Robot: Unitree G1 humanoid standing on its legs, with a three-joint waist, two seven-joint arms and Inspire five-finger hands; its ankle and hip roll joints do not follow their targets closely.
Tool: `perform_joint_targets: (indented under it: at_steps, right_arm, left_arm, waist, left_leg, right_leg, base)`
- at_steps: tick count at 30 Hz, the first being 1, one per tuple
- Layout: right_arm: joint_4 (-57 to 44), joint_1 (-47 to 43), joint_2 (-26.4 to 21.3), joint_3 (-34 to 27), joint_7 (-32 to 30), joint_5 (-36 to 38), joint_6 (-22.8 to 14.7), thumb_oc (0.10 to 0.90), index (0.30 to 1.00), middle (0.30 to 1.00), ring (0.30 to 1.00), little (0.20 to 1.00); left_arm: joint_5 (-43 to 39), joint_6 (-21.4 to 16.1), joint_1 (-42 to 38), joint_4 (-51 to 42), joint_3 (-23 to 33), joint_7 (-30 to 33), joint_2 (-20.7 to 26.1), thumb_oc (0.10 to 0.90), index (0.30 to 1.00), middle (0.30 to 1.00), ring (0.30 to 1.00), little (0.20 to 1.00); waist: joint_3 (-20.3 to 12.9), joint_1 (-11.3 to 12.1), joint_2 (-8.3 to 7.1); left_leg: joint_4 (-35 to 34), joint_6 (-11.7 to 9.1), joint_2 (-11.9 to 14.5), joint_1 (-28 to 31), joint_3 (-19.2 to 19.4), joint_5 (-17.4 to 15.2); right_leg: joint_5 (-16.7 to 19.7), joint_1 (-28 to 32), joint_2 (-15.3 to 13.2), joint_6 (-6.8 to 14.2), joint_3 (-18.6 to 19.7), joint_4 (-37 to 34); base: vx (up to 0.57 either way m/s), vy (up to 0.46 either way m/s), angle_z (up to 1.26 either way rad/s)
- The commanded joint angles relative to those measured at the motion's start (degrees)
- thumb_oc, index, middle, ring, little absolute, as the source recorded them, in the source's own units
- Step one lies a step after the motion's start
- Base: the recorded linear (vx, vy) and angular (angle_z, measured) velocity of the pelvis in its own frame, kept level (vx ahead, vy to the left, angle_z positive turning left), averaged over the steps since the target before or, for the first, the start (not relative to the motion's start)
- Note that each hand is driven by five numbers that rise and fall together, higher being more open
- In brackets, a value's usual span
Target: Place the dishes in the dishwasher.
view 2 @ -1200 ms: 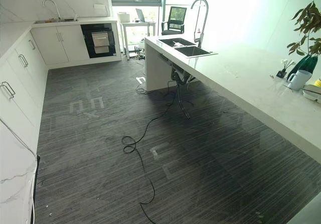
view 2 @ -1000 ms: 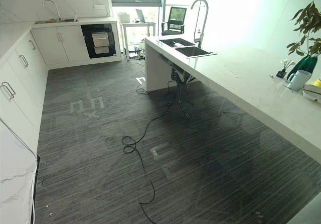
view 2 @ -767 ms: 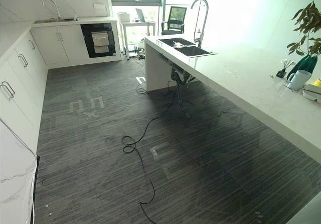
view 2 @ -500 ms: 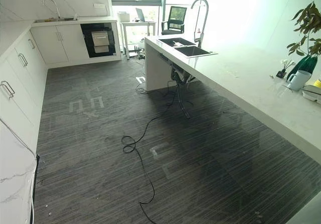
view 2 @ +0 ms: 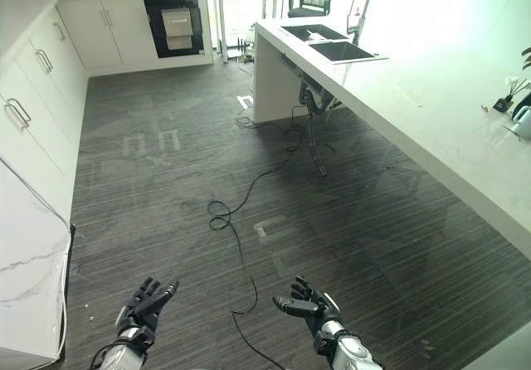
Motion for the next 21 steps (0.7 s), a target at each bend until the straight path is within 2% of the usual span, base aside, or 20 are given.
perform_joint_targets:
  at_steps: [1,2,3,4,5,6,8,10,11,13,14,15,17,18,19,20,21]
  right_arm:
    - [-4.31,-2.3,-1.91,-1.32,3.63,-1.73,-4.24,0.8,0.9,0.9,0.9,0.9]
    - [-5.54,-1.96,-2.7,-1.57,4.33,-2.07,-5.27,0.8,0.9,0.9,0.9,0.9]
    - [-6.3,-1.78,-3.11,-1.61,4.59,-1.88,-5.99,0.8,0.9,0.9,0.9,0.9]
    - [-6.44,-1.82,-3.22,-1.71,4.54,-2.04,-6.42,0.8,0.9,0.9,0.9,0.9]
    - [-6.62,-1.8,-3.55,-1.78,4.51,-2.69,-7.02,0.8,0.9,0.9,0.9,0.9]
    - [-7.73,-1.32,-4.35,-1.94,4.96,-3.24,-7.43,0.8,0.9,0.9,0.9,0.9]
    - [-9.97,0.49,-5.44,-2.72,6.33,-3.77,-7.79,0.8,0.9,0.9,0.9,0.9]
    - [-10.73,1.39,-6.67,-2.86,7.54,-4.45,-8.57,0.8,0.9,0.9,0.9,0.9]
    - [-10.49,1.34,-7.44,-2.43,8.05,-4.26,-9.02,0.8,0.9,0.9,0.9,0.9]
    - [-10.31,0.99,-7.84,-2.39,7.98,-4.03,-8.67,0.8,0.9,0.9,0.9,0.9]
    - [-10.38,1.05,-7.88,-2.43,8.09,-3.29,-8.48,0.8,0.9,0.9,0.9,0.9]
    - [-10.76,1.35,-7.53,-2.35,7.59,-3.18,-8.34,0.8,0.9,0.9,0.9,0.9]
    - [-11.01,1.75,-6.71,-2.24,6.41,-3.8,-8.19,0.8,0.9,0.9,0.9,0.9]
    - [-11.43,1.79,-6.19,-2.18,5.98,-3.17,-7.89,0.8,0.9,0.9,0.9,0.9]
    - [-11.99,1.76,-5.21,-1.89,5.14,-3.04,-7.63,0.8,0.9,0.9,0.9,0.9]
    - [-12.23,1.65,-4.66,-1.7,4.95,-3.37,-7.5,0.8,0.9,0.9,0.9,0.9]
    - [-12.23,1.42,-4.12,-1.47,4.84,-3.59,-7.52,0.8,0.9,0.9,0.9,0.9]
  left_arm:
    - [1.32,-5.8,-3.79,-3.92,-0.82,-4.2,2.99,0.8,0.9,0.9,0.9,0.9]
    - [2.13,-6.24,-3.4,-4.95,-1.24,-4.95,3.32,0.8,0.9,0.9,0.9,0.9]
    - [2.58,-6.49,-3.1,-5.74,-1.42,-5.23,3.46,0.8,0.9,0.9,0.9,0.9]
    - [2.84,-6.74,-2.96,-5.91,-1.53,-5.44,3.61,0.8,0.9,0.9,0.9,0.9]
    - [2.81,-6.91,-2.7,-6.03,-1.69,-5.86,3.71,0.8,0.9,0.9,0.9,0.9]
    - [3.01,-6.8,-1.97,-7.52,-2.46,-5.54,3.67,0.8,0.9,0.9,0.9,0.9]
    - [4.22,-6.68,-0.07,-10.45,-3.54,-5.74,4.16,0.8,0.9,0.9,0.9,0.9]
    - [4.75,-7.53,1.51,-11.29,-3.69,-6.72,4.17,0.8,0.9,0.9,0.9,0.9]
    - [4.33,-7.54,1.82,-10.9,-3.41,-7.49,3.99,0.8,0.9,0.9,0.9,0.9]
    - [3.84,-6.8,1.26,-11.0,-3.62,-7.08,4.45,0.8,0.9,0.9,0.9,0.9]
    - [3.86,-6.48,0.87,-11.15,-3.9,-7.42,4.75,0.8,0.9,0.9,0.9,0.9]
    - [4.6,-5.6,0.33,-11.5,-4.23,-7.6,5.4,0.8,0.9,0.9,0.9,0.9]
    - [4.41,-4.5,-0.21,-11.8,-4.6,-8.78,6.12,0.8,0.9,0.9,0.9,0.9]
    - [4.93,-4.19,-0.57,-11.87,-4.82,-9.45,6.52,0.8,0.9,0.9,0.9,0.9]
    - [5.42,-3.74,-1.07,-11.96,-5.67,-9.66,6.95,0.8,0.9,0.9,0.9,0.9]
    - [5.52,-3.59,-1.47,-11.67,-6.23,-9.82,7.07,0.8,0.9,0.9,0.9,0.9]
    - [5.93,-3.48,-2.08,-11.1,-6.74,-10.07,7.2,0.8,0.9,0.9,0.9,0.9]
  waist:
    - [2.65,0.69,-2.21]
    - [4.08,1.17,-2.66]
    - [4.97,1.42,-2.23]
    - [5.37,1.44,-1.8]
    - [5.74,1.38,-0.55]
    - [5.81,1.31,1.72]
    - [5.82,2.18,3.54]
    - [6.03,2.96,4.06]
    - [5.88,2.94,4.12]
    - [5.37,2.74,4.12]
    - [4.82,2.65,3.82]
    - [3.84,2.74,3.24]
    - [2.5,2.98,2.4]
    - [1.85,2.87,1.64]
    - [1.32,2.28,0.8]
    - [0.86,1.97,0.67]
    - [0.4,1.67,0.73]
  left_leg:
    - [2.19,-4.38,1.78,3.24,4.92,7.36]
    - [7.56,-5.23,2.16,-0.39,4.59,11.53]
    - [6.66,-5.68,3.1,-2.55,5.84,13.25]
    - [3.51,-5.74,3.94,-2.76,7.46,13.48]
    - [2.19,-6.01,5.7,-3.94,8.54,12.51]
    - [2.19,-6.67,8.98,-7.86,7.98,10.92]
    - [2.19,-8.4,10.65,-13.44,3.68,13.23]
    - [2.19,-9.16,11.04,-16.49,1.8,14.5]
    - [2.19,-8.99,11.38,-17.01,3.11,13.1]
    - [2.19,-8.55,11.81,-15.87,4.67,12.96]
    - [2.19,-7.97,11.41,-14.73,5.41,11.34]
    - [2.19,-6.46,9.94,-13.67,5.51,8.92]
    - [2.19,-4.74,8.23,-12.51,5.37,7.28]
    - [2.19,-3.62,7.14,-11.74,5.48,6.35]
    - [2.19,-2.4,5.4,-10.55,4.94,5.33]
    - [2.19,-1.7,4.69,-10.14,4.56,4.82]
    - [2.19,-0.79,3.99,-9.57,4.07,4.17]
  right_leg:
    - [1.64,3.9,-2.91,5.07,3.31,-2.65]
    - [1.73,4.37,-2.71,4.2,3.54,-2.65]
    - [1.55,4.99,-1.92,4.13,3.67,-2.65]
    - [1.17,5.43,-1.58,4.37,3.62,-2.65]
    - [0.44,6.14,-0.7,4.79,3.29,-2.65]
    - [-0.65,6.97,0.87,5.31,2.91,-2.65]
    - [-1.96,8.54,2.35,5.56,3.61,-2.65]
    - [-3.29,10.08,3.24,5.19,4.78,-2.65]
    - [-3.93,10.62,2.91,5.13,4.65,-2.65]
    - [-4.22,11.86,1.84,5.51,4.5,-2.65]
    - [-4.36,13.0,0.77,6.06,4.61,-2.65]
    - [-4.65,14.38,-0.42,6.85,5.36,-2.65]
    - [-4.5,15.56,-1.74,8.04,5.32,-2.65]
    - [-1.84,15.82,-3.03,9.21,4.65,-2.65]
    - [3.15,15.91,-4.49,10.9,3.74,-2.65]
    - [6.54,16.11,-4.87,11.87,3.49,-2.65]
    - [11.97,17.83,-4.97,12.91,3.1,-2.65]
  base:
    - [0.12,-0.202,-0.03]
    - [0.17,-0.19,-0.12]
    - [0.17,-0.063,-0.07]
    - [0.2,0.054,-0.01]
    - [0.26,0.156,-0.06]
    - [0.31,0.213,0.04]
    - [0.32,0.2,0.12]
    - [0.33,0.195,-0.18]
    - [0.4,0.279,-0.3]
    - [0.33,0.241,-0.52]
    - [0.33,0.235,-0.54]
    - [0.37,0.249,-0.33]
    - [0.29,0.193,0.0]
    - [0.28,0.182,0.23]
    - [0.28,0.181,0.26]
    - [0.34,0.203,0.35]
    - [0.31,0.183,0.63]
